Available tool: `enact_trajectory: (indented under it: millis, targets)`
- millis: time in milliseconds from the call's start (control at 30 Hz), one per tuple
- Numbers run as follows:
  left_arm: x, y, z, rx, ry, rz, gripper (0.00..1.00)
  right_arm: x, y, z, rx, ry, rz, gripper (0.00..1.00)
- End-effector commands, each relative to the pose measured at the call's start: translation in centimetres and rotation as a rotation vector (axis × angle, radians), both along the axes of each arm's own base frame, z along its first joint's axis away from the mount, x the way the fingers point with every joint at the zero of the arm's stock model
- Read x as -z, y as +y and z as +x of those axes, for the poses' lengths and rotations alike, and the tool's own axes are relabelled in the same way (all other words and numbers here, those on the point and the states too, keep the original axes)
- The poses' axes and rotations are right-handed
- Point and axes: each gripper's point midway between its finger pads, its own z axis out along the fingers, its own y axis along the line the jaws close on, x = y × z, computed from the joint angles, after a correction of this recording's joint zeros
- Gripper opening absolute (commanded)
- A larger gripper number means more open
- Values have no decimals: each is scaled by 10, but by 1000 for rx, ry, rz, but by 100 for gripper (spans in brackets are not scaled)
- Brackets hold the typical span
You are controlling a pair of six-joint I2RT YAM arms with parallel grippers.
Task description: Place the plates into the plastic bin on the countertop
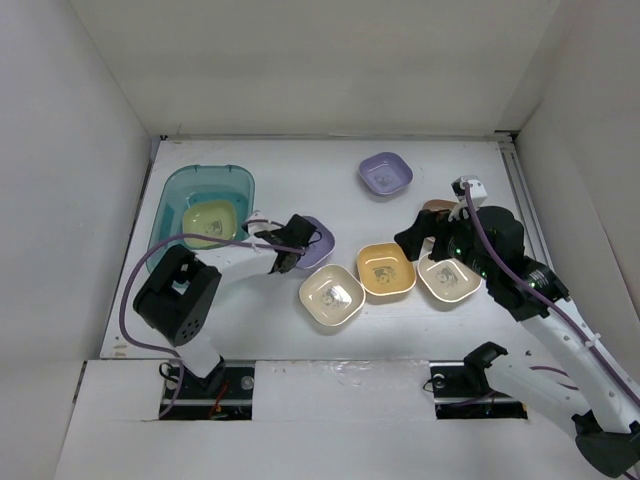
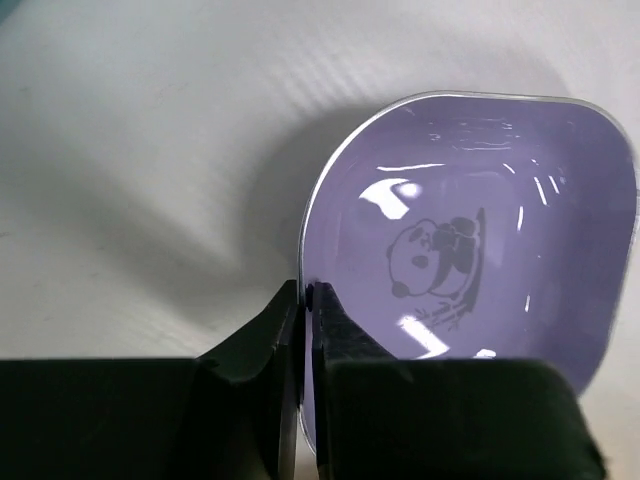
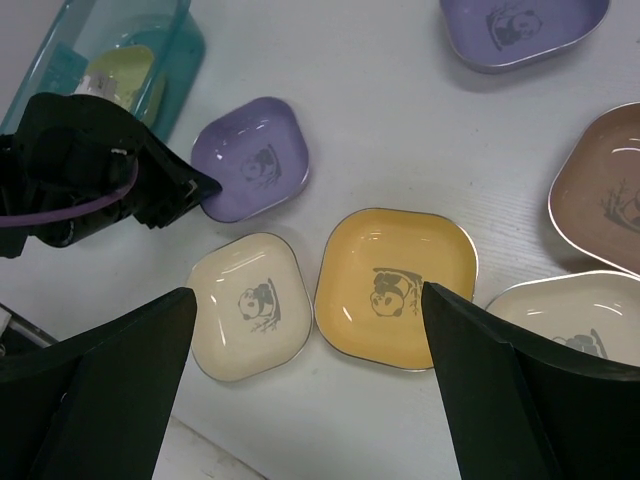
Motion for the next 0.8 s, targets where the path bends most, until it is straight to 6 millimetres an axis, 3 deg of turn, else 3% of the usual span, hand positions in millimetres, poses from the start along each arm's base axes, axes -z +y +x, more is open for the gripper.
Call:
enact_trajectory:
  millis: [0, 100, 167, 233, 267, 367, 400, 500, 533, 567, 600, 633, 667, 767]
  targets:
    - [6, 0, 5, 1, 23, 32, 0, -14, 0, 4, 7, -49, 29, 100]
    - [-22, -18, 29, 39, -47, 0, 0, -12, -1, 4, 16, -42, 21, 100]
    - [-55, -33, 54, 45, -129, -32, 0, -12, -1, 4, 16, -42, 21, 100]
    - [-82, -30, 65, 35, -174, 4, 0, -12, -1, 4, 16, -42, 21, 100]
    - [-115, -31, 77, 12, -234, -22, 0, -12, -1, 4, 16, -42, 21, 100]
    - [-155, -13, 99, 25, -312, -35, 0, -12, -1, 4, 16, -42, 21, 100]
    - [-166, 15, 108, -25, -327, -41, 0, -12, -3, 5, 24, -44, 19, 100]
    - [-173, 59, 111, -131, -307, -81, 0, -14, -4, 4, 24, -52, 23, 100]
    - [-172, 91, 111, -206, -304, -85, 0, -14, -4, 4, 24, -52, 23, 100]
    - [-171, 105, 108, -248, -305, -97, 0, -14, -4, 4, 24, -52, 23, 100]
    - [-155, 116, 98, -270, -281, -114, 0, -14, -2, 3, 16, -50, 26, 100]
    - [-164, 141, 93, -329, -323, -142, 0, -12, -2, 4, 16, -50, 26, 100]
    - [-168, 150, 93, -369, -369, -185, 0, -10, 0, 4, 7, -41, 24, 100]
    - [-158, 182, 69, -483, -411, -210, 0, -7, 4, 7, -8, -30, 27, 100]
